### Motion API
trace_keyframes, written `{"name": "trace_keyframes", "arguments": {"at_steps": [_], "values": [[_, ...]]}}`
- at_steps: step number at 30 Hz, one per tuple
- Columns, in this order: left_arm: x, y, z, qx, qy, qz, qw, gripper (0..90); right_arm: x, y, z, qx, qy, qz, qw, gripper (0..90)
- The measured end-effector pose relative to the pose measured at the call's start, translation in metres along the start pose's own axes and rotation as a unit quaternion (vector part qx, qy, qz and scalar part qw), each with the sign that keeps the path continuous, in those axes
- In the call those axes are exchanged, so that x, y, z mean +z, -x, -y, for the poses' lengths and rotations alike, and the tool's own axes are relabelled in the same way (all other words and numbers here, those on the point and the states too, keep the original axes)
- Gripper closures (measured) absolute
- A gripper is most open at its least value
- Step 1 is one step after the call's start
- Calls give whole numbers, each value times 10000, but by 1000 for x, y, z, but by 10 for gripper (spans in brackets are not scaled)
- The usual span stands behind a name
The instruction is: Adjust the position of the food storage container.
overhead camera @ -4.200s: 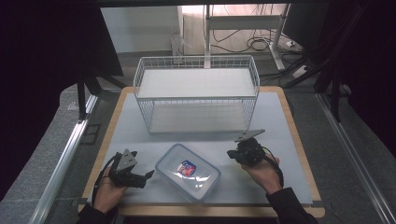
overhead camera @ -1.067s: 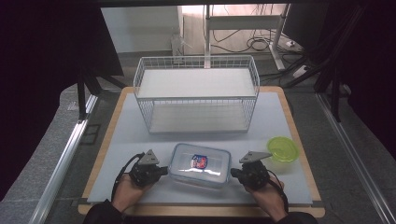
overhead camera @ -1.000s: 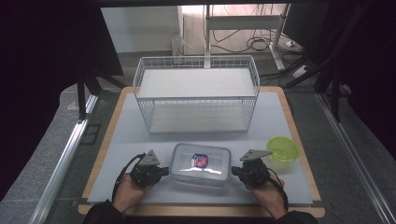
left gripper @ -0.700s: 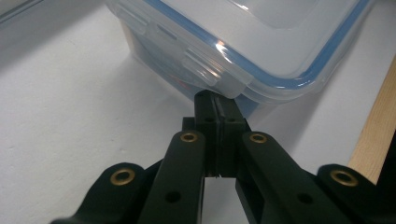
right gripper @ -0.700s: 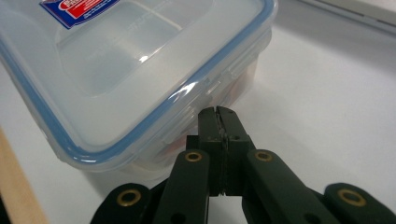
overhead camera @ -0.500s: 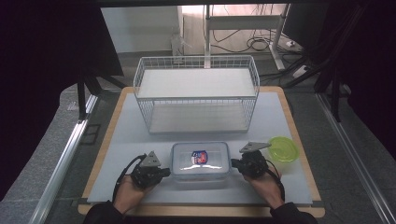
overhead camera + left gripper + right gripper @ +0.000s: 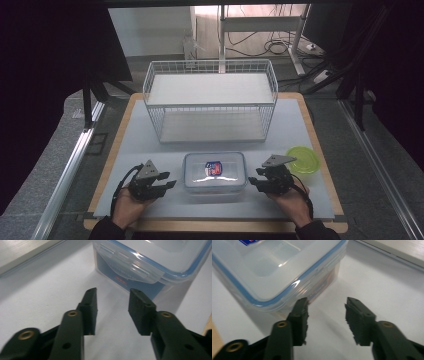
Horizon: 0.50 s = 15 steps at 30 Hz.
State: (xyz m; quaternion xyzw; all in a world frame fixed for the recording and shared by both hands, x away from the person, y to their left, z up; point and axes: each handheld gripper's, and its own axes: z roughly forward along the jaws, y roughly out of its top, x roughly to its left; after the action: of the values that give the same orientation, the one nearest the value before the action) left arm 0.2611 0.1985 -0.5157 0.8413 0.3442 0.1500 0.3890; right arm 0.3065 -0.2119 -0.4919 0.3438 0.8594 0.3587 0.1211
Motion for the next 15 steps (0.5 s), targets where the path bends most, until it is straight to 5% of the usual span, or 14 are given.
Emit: {"name": "trace_keyframes", "arguments": {"at_steps": [6,15], "values": [[-3,1,2,4,22,-82,10000,330,-10,-2,0,-65,201,-16,9998,375],[-5,-6,3,-220,117,-66,9997,177,-12,3,0,99,371,-54,9992,204]]}}
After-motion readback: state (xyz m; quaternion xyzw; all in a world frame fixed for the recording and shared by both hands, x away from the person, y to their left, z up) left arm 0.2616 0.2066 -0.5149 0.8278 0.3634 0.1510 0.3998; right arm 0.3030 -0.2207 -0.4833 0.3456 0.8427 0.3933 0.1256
